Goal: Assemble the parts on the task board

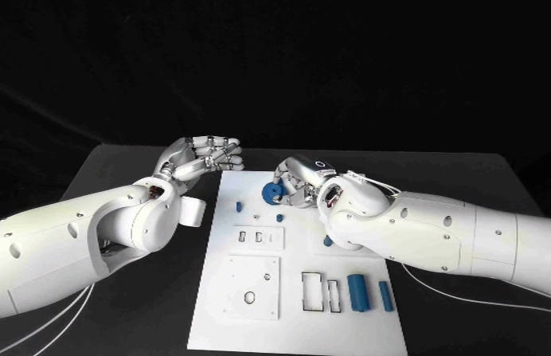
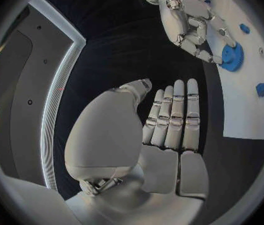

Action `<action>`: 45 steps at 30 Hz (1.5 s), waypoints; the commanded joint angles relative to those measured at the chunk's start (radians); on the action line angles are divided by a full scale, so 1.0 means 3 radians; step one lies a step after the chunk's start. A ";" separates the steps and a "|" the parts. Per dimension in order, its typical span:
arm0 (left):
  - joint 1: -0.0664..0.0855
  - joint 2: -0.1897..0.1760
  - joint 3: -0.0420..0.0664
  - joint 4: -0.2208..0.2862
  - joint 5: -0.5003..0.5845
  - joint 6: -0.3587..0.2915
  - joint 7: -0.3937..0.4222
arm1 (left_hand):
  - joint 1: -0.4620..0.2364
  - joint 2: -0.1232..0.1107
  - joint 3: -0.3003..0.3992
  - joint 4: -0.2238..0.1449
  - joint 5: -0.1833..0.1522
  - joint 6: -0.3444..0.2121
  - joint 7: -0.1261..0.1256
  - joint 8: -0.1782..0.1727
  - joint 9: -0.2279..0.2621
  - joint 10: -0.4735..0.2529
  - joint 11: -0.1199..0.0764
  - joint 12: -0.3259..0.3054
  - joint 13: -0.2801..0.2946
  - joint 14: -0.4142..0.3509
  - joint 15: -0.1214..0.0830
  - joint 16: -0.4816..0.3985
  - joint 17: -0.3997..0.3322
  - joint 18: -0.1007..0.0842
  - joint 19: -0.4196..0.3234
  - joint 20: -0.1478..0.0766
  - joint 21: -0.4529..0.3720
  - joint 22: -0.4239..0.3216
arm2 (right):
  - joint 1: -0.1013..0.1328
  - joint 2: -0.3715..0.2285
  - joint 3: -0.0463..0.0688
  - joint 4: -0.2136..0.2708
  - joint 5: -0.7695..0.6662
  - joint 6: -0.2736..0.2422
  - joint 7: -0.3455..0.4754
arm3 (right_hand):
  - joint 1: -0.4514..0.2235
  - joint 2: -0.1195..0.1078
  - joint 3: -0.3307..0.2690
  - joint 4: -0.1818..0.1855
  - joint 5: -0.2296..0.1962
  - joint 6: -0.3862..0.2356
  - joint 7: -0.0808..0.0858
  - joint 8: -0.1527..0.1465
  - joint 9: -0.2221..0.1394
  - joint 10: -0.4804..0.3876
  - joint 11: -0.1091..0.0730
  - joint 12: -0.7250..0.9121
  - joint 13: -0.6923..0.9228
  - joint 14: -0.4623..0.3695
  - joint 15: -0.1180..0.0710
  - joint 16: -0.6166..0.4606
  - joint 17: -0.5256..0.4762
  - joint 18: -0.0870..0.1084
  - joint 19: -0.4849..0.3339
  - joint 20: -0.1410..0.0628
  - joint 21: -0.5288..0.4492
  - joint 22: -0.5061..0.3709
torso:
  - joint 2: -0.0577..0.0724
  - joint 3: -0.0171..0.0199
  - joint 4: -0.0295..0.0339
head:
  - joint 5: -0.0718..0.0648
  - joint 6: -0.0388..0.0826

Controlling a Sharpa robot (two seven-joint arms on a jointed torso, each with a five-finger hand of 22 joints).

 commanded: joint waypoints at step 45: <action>0.0004 -0.0015 0.0003 0.0004 0.0007 0.0055 0.0015 | -0.0039 0.0008 0.0012 -0.0031 -0.0020 -0.0010 -0.0001 -0.0018 0.0004 0.0012 0.0022 -0.0035 0.0005 0.0000 0.0026 -0.0033 0.0017 0.0037 -0.0021 0.0011 0.0007 -0.0008 | 0.0009 -0.0358 -0.0004 0.0306 0.0129 -0.0051 0.0101 | -0.0484 0.0173 -0.0479 0.0004 -0.0002 -0.0020 0.0019 -0.0196 0.0017 0.0147 0.0057 0.0017 0.0567 0.0294 0.0056 0.0015 0.0577 -0.0033 0.0020 0.0055 0.0002 0.0222 | -0.0010 0.0003 -0.0004 | 0.0009 0.0002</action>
